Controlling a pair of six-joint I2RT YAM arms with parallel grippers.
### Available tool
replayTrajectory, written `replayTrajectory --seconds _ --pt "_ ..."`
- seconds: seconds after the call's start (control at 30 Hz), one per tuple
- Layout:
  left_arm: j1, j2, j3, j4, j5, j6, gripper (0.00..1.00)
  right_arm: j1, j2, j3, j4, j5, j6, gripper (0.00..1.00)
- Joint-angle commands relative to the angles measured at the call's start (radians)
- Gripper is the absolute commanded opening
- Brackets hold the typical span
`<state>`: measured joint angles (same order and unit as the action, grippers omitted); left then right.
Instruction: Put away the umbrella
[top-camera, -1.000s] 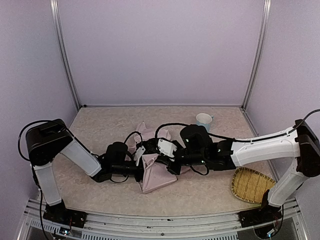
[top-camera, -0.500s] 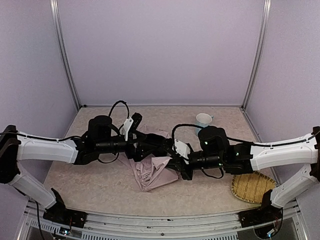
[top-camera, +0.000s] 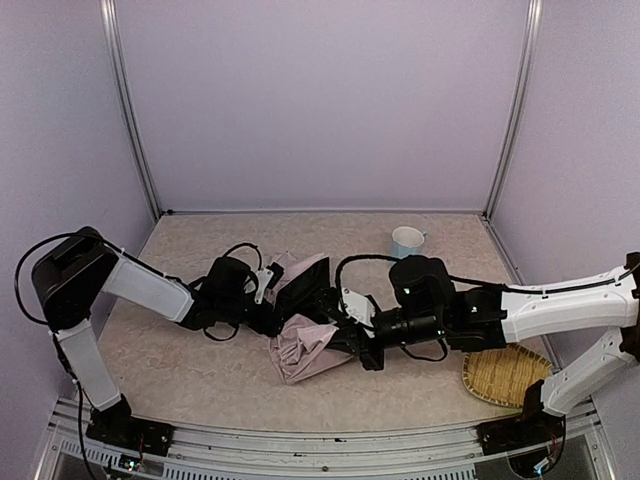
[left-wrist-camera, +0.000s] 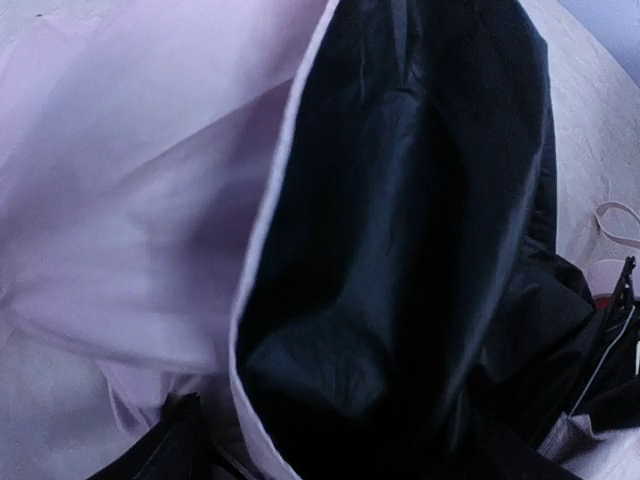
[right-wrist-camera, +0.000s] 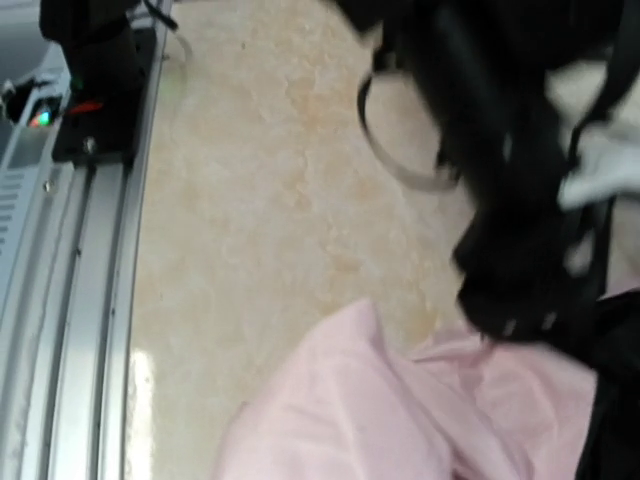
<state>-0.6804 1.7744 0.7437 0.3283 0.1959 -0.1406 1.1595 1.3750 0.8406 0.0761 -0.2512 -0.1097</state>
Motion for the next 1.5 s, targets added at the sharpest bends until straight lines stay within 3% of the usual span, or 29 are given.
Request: replayTrajectory --seconds 0.0,0.33,0.5,0.77,0.87,0.97,1.17,1.33,1.47 --pt "-0.037 0.077 0.054 0.05 0.055 -0.023 0.74 0.006 0.012 0.063 0.049 0.008 0.015 0.0" --pt "-0.098 0.148 0.078 0.072 0.147 0.024 0.69 -0.188 0.3 0.252 0.087 0.042 0.057 0.0" --pt "-0.071 0.111 0.033 0.12 0.162 0.021 0.69 -0.282 0.383 0.169 0.165 -0.041 0.147 0.0" --pt "-0.059 0.172 0.056 0.143 0.18 -0.002 0.68 -0.29 0.588 0.133 0.198 -0.133 0.198 0.0" --pt "-0.047 0.158 0.034 0.181 0.125 -0.039 0.71 -0.29 0.632 0.111 0.216 -0.159 0.215 0.0" --pt "-0.016 0.112 -0.008 0.25 -0.039 -0.103 0.79 -0.291 0.667 0.084 0.229 -0.191 0.234 0.0" --pt "0.005 -0.046 -0.059 0.413 -0.056 -0.069 0.89 -0.289 0.698 0.026 0.216 -0.219 0.267 0.0" --pt "0.004 -0.228 -0.02 0.361 0.015 0.012 0.93 -0.289 0.679 0.013 0.159 -0.195 0.278 0.0" --pt "-0.04 -0.418 -0.103 0.274 -0.002 0.106 0.87 -0.29 0.643 0.035 0.111 -0.192 0.293 0.0"
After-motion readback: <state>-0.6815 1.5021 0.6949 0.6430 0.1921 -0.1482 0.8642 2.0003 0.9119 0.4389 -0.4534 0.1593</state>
